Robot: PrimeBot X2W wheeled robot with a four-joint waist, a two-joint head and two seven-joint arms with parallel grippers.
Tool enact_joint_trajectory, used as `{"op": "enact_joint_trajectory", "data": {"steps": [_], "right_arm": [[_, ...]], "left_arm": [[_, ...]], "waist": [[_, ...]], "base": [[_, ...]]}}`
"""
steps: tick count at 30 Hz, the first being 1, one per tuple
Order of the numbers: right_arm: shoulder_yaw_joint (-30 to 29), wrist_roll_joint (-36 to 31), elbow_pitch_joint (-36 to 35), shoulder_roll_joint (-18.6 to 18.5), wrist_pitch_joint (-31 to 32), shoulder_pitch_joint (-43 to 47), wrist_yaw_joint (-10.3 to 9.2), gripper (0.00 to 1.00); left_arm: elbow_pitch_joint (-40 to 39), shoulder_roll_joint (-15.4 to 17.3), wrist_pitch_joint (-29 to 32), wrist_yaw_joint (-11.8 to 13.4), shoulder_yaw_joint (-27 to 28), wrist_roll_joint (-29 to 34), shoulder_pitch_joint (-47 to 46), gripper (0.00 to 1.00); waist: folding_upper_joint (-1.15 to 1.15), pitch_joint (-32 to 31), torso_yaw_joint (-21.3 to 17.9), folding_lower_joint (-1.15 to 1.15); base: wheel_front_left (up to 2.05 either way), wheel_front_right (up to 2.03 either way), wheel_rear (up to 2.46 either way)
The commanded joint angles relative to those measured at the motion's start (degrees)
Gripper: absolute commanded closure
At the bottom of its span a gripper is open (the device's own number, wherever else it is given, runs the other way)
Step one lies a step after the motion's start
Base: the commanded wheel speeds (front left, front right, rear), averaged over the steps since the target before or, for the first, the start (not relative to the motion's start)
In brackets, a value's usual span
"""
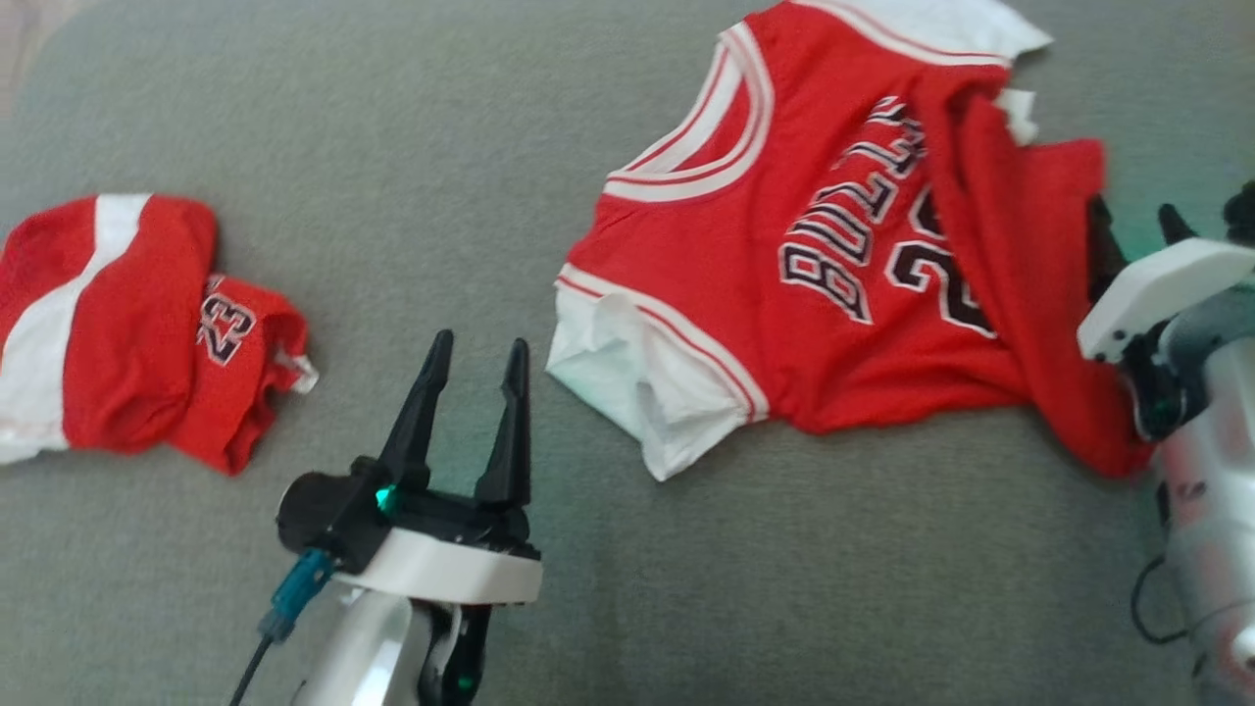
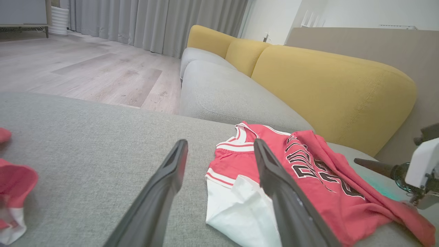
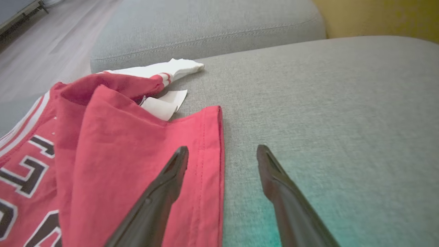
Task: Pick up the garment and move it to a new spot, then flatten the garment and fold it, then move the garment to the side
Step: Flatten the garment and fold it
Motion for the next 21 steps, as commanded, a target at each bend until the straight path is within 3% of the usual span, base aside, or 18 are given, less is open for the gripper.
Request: {"op": "enact_joint_trajectory", "data": {"steps": [1, 10, 11, 12, 21], "right_arm": [[0.43, -0.44, 0.89, -0.77, 0.77, -3.55, 0.37, 0.00], [1.89, -3.08, 11.35, -4.02, 2.02, -11.32, 0.37, 0.00], [2.40, -3.38, 12.21, -4.27, 2.22, -11.87, 0.37, 0.89], [2.83, -3.61, 12.94, -4.65, 2.28, -12.40, 0.37, 1.00], [5.06, -3.65, 15.29, -8.09, -1.54, -16.54, 0.37, 1.00]], "left_arm": [[-1.64, 0.14, -0.46, 0.10, 0.94, -0.30, -2.52, 0.00], [-1.99, 0.14, -0.46, 0.70, -0.24, -1.04, -4.10, 0.00], [-1.99, 0.14, -0.46, 0.75, -0.24, -1.10, -4.15, 0.00], [-1.99, 0.14, -0.46, 0.78, -0.23, -1.15, -4.19, 0.00], [-1.78, 0.14, -0.46, 1.11, -0.69, -1.66, -4.44, 0.00]], "waist": [[0.00, 1.90, 2.12, -0.01], [0.00, 4.97, 4.64, -0.01], [0.00, 5.14, 4.72, -0.01], [0.00, 5.29, 4.75, -0.01], [0.00, 5.53, 4.35, -0.01]], "base": [[0.00, 0.00, 0.00], [0.00, 0.00, 0.00], [0.00, 0.00, 0.00], [0.00, 0.00, 0.00], [0.00, 0.00, 0.00]]}}
